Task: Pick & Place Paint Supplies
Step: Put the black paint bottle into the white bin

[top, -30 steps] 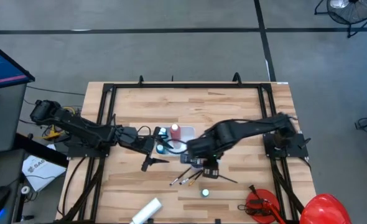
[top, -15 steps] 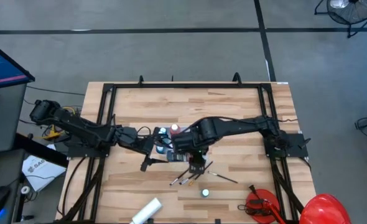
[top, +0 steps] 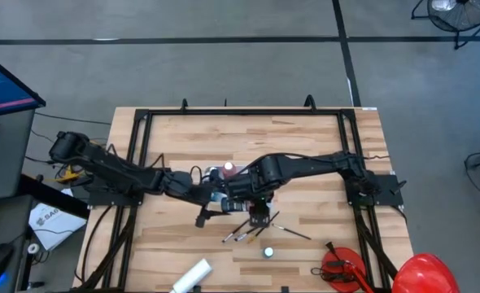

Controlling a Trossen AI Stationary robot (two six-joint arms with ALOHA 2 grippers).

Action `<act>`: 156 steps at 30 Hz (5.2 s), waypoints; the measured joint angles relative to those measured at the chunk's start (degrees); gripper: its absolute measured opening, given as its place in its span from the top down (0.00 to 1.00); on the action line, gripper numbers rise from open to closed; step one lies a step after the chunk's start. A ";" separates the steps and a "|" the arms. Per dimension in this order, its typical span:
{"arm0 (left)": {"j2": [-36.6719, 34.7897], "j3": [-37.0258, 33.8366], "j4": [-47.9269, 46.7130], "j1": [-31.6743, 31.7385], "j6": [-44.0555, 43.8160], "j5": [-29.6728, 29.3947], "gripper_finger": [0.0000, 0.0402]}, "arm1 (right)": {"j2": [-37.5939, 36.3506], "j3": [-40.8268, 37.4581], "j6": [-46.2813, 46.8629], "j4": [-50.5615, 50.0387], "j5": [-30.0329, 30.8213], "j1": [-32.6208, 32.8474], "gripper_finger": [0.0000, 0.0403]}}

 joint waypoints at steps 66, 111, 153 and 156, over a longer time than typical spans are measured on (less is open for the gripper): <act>-22.57 -11.56 3.13 -3.92 -0.79 -7.57 0.58 | -14.12 1.09 -16.57 37.24 22.46 7.62 0.44; -20.02 -25.57 49.73 -4.66 2.92 -4.74 0.58 | -30.36 -78.35 -18.45 154.30 13.77 -1.02 0.54; -12.20 -21.85 66.74 -0.73 3.03 6.75 0.56 | -22.31 -33.30 -35.85 94.24 16.31 5.44 0.51; -12.20 -21.85 66.49 -0.73 2.91 6.98 0.56 | -20.88 -32.87 -35.57 92.81 17.12 6.03 0.53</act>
